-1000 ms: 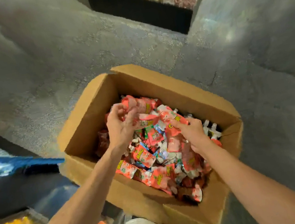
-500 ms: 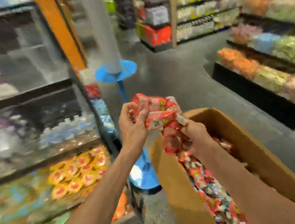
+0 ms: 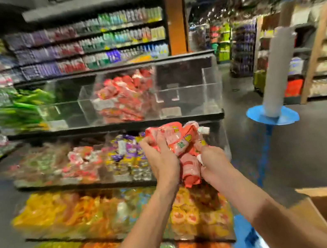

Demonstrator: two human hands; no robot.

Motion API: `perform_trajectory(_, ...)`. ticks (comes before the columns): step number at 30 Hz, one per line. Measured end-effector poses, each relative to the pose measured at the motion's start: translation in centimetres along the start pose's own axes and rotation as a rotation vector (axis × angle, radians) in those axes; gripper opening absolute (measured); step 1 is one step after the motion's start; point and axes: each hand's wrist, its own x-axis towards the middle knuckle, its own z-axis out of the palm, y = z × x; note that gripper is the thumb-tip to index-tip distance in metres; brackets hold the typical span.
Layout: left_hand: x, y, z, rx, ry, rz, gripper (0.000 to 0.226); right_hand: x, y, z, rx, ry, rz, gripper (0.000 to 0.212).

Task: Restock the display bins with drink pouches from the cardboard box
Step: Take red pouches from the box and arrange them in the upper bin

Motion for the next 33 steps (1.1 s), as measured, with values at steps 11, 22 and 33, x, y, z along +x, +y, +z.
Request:
perform_trajectory(11, 11.9, 0.4, -7.1, 0.038, 0.073, 0.075, 0.018, -0.3, 3.1, 14.9, -0.217, -0.094, -0.148, 0.031)
perform_trajectory(22, 19.5, -3.1, -3.9, 0.099, 0.048, 0.219, 0.016, 8.3, 3.8, 20.0, -0.218, -0.223, -0.136, 0.055)
perform_trajectory(33, 28.8, -4.1, -6.3, 0.178, -0.4, 0.272, 0.078, 16.6, 6.1, 24.9, -0.187, -0.211, -0.202, 0.027)
